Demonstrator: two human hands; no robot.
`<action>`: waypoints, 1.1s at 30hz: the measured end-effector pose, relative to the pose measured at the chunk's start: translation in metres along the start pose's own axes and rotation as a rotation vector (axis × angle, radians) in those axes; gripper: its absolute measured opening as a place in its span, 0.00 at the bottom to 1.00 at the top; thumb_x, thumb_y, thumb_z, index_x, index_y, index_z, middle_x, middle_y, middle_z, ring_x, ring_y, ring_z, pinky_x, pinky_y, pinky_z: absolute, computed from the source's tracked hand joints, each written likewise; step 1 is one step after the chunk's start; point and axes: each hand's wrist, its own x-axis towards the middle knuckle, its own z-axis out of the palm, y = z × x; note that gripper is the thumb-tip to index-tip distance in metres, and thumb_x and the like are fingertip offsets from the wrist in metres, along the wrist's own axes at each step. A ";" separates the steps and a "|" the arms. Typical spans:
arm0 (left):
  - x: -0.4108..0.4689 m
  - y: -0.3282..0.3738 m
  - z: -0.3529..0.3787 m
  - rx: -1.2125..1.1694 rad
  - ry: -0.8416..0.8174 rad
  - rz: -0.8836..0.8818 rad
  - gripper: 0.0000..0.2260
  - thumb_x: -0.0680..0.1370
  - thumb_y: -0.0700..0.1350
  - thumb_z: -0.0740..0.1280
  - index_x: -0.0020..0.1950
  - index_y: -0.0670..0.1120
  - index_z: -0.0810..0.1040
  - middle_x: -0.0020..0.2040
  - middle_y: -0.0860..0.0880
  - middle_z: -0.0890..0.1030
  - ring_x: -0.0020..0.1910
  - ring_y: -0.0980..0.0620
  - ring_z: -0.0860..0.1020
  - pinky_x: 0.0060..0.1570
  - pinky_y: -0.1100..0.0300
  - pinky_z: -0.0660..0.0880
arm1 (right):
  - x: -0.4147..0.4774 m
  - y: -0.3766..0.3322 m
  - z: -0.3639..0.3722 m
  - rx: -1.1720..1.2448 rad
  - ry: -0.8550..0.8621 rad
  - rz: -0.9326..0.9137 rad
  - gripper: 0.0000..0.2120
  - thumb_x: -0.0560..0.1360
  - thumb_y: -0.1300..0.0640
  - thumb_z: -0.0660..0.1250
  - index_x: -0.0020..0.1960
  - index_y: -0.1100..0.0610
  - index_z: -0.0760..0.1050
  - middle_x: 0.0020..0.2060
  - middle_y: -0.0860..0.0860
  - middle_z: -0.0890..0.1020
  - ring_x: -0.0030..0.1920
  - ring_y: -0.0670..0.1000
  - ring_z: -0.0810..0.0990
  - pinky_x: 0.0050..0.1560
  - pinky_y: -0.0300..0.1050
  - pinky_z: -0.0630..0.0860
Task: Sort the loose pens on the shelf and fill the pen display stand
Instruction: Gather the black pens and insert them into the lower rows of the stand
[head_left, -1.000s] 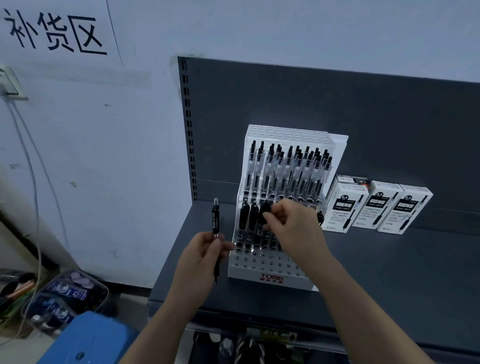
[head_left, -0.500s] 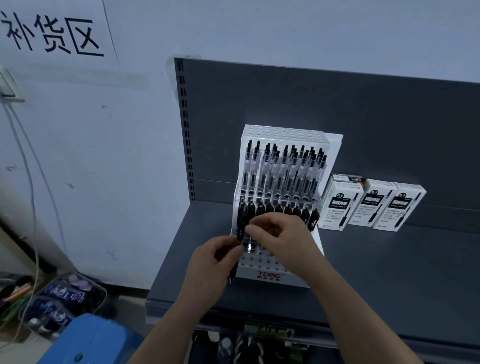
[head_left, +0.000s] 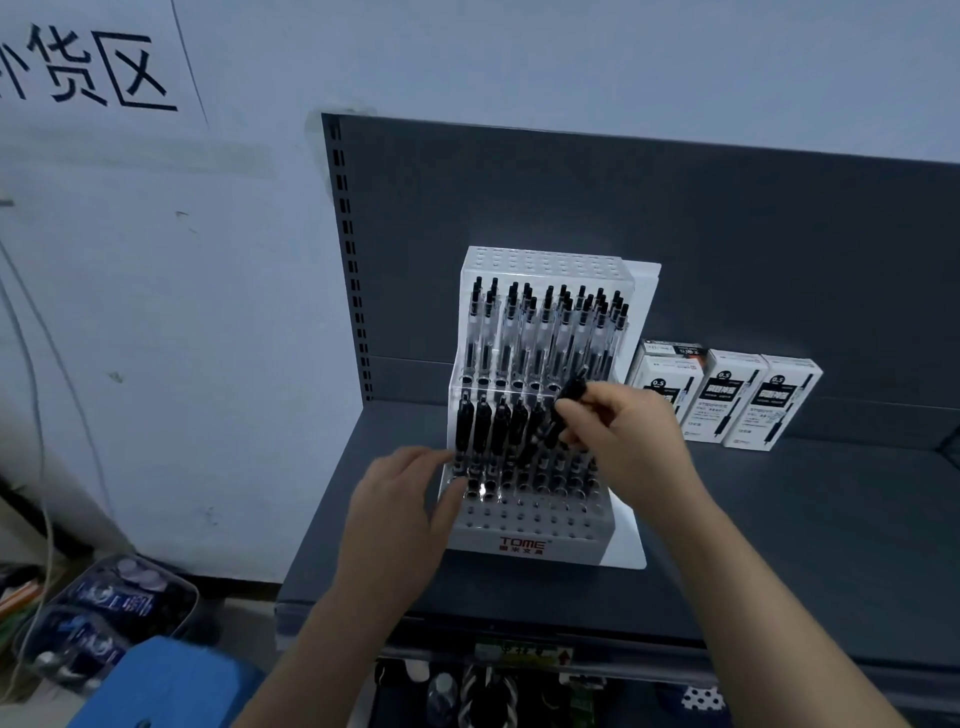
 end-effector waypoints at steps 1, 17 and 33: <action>0.001 -0.003 -0.001 0.080 0.025 0.026 0.12 0.77 0.50 0.67 0.57 0.47 0.81 0.54 0.51 0.81 0.52 0.49 0.77 0.52 0.53 0.73 | 0.002 0.001 0.001 -0.034 0.017 -0.017 0.11 0.78 0.54 0.66 0.43 0.62 0.79 0.34 0.51 0.83 0.33 0.50 0.80 0.36 0.48 0.79; 0.003 -0.005 -0.011 0.251 0.002 0.054 0.19 0.74 0.54 0.58 0.49 0.44 0.83 0.46 0.48 0.84 0.44 0.45 0.81 0.45 0.52 0.77 | 0.023 0.016 0.057 -0.435 -0.202 -0.002 0.19 0.80 0.52 0.63 0.39 0.67 0.76 0.35 0.59 0.83 0.37 0.55 0.83 0.44 0.52 0.81; 0.013 0.099 0.035 0.096 -0.042 0.272 0.15 0.74 0.50 0.64 0.56 0.44 0.82 0.51 0.48 0.83 0.51 0.47 0.80 0.52 0.52 0.76 | -0.068 0.073 -0.048 -0.561 0.234 -0.005 0.20 0.77 0.51 0.67 0.65 0.59 0.76 0.62 0.54 0.80 0.63 0.55 0.77 0.59 0.47 0.74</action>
